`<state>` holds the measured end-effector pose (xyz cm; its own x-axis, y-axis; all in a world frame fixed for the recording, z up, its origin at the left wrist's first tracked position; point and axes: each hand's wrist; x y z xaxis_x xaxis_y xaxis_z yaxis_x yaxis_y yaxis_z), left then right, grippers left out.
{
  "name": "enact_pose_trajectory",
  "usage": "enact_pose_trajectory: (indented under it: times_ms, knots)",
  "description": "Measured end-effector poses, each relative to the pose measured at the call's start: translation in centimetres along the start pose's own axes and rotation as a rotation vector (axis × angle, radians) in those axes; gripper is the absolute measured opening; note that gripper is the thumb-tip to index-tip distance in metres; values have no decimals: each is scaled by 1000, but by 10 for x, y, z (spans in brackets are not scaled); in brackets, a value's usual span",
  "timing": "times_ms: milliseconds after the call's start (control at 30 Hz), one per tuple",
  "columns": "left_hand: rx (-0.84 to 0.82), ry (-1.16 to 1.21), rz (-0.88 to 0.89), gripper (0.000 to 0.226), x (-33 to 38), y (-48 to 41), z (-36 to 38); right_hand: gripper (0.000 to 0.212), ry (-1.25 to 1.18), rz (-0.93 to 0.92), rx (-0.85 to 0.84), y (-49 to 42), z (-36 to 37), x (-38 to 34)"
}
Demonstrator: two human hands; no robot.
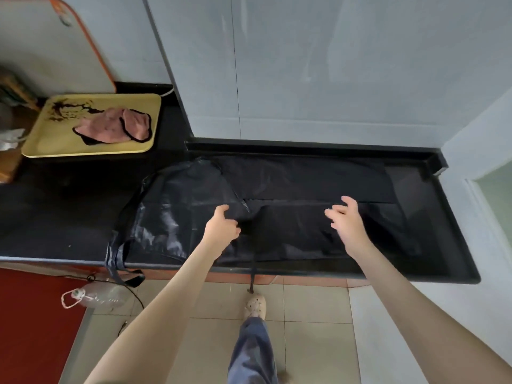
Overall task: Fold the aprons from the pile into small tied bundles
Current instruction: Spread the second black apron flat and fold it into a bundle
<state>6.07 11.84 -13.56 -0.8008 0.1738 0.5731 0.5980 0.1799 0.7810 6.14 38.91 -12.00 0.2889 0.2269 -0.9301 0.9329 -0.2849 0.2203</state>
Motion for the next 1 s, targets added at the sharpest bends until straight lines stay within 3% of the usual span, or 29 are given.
enact_pose_trajectory:
  times_ms: [100, 200, 267, 333, 400, 533, 767, 900, 1000]
  knots:
    - [237, -615, 196, 58, 10, -25, -1, 43, 480, -297, -204, -18, 46, -9]
    - [445, -872, 342, 70, 20, -42, -4, 34, 745, -439, -502, -30, 101, -21]
    - [468, -964, 380, 82, 24, -59, -9, 46, 873, -425, -617, -36, 135, -23]
    - [443, -1085, 401, 90, 23, -73, -14, 56, 1003, -418, -630, -37, 159, -23]
    - [395, -1180, 418, 94, 20, -84, -20, 52, 1062, -417, -617, -35, 173, -22]
    - [234, -1226, 333, 96, 23, -102, -32, 41, 995, -301, -598, -40, 188, -24]
    - [129, -1281, 273, 96, 31, -107, -36, 16, 812, -16, -657, -55, 207, -44]
    - [92, -1309, 235, 98, 36, -107, -37, 16, 188, 170, -625, -70, 191, -69]
    - [88, -1302, 228, 98, 36, -106, -38, 10, -90, 168, -647, -90, 173, -100]
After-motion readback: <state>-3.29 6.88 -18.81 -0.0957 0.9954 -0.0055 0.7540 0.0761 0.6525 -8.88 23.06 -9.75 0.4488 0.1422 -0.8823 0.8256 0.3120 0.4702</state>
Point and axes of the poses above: each hand's wrist, its own y-axis away from the middle knuckle, its own z-axis out of the palm, x = y × z, and after that the axes turned 15 degrees about -z, right-handed
